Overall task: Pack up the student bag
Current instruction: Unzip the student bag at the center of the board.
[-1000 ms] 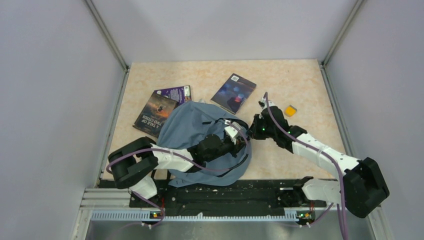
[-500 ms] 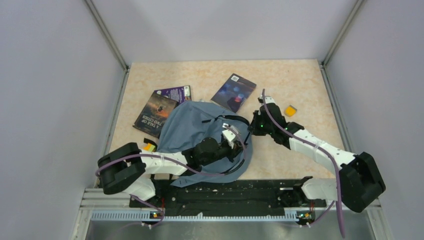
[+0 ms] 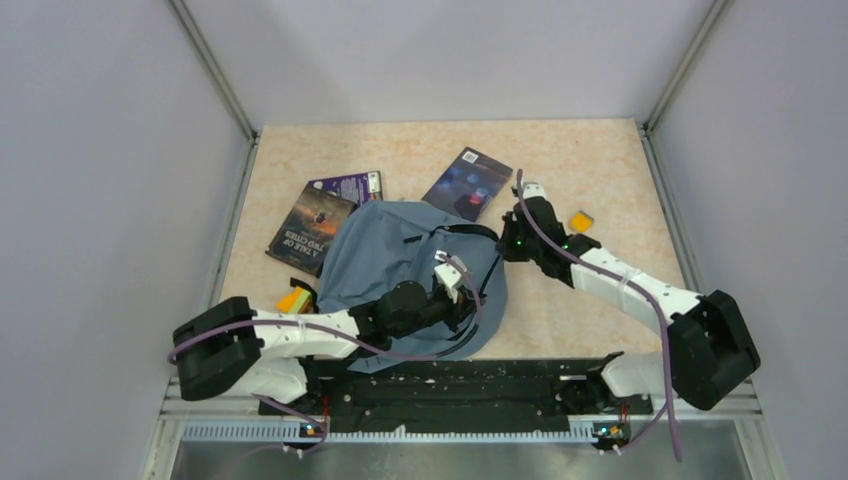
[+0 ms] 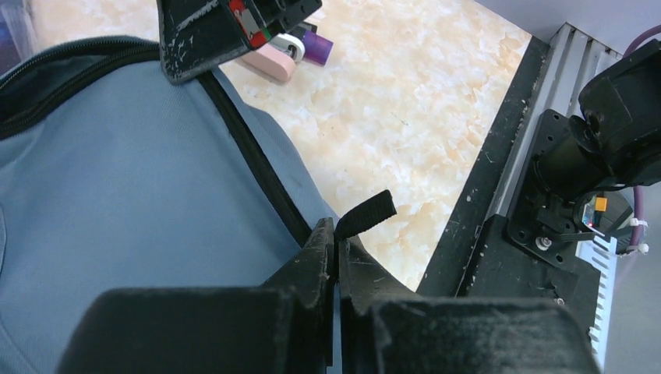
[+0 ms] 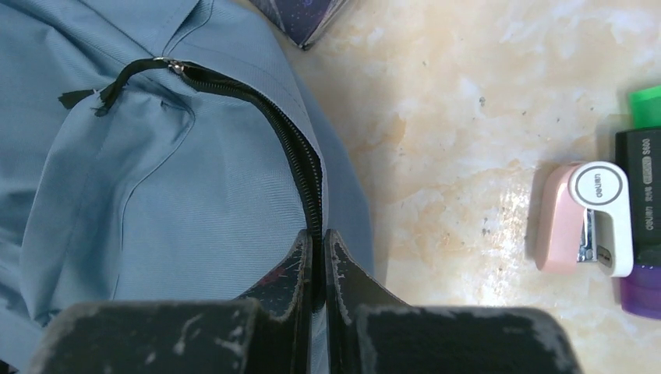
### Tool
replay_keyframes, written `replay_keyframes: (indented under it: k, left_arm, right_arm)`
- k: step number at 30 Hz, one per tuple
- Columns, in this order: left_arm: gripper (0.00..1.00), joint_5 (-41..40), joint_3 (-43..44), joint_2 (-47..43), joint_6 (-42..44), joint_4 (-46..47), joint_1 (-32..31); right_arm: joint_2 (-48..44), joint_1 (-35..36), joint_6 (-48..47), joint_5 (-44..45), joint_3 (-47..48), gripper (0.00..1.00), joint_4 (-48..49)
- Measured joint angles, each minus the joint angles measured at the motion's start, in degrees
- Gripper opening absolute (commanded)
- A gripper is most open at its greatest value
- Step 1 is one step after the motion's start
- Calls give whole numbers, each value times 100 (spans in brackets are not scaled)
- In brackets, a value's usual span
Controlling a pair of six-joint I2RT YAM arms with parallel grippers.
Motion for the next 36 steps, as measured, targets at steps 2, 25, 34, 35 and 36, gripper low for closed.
replay_keyframes:
  k: [2, 25, 34, 35, 36]
  left_arm:
    - [0, -22, -37, -142, -24, -157, -2]
    - [0, -243, -247, -1145, -304, -1285, 2]
    - [0, -122, 55, -160, -457, -1049, -72]
    - [0, -122, 155, -13, -457, -1010, -72]
    - [0, -122, 232, 94, -452, -970, -74]
  right_arm:
    - [59, -20, -37, 11, 68, 0, -15]
    - [809, -197, -321, -125, 822, 28, -269]
    - [46, -452, -439, -98, 776, 77, -146]
    - [-192, -452, -433, -138, 651, 77, -92]
    - [-446, -450, -404, -166, 503, 78, -79]
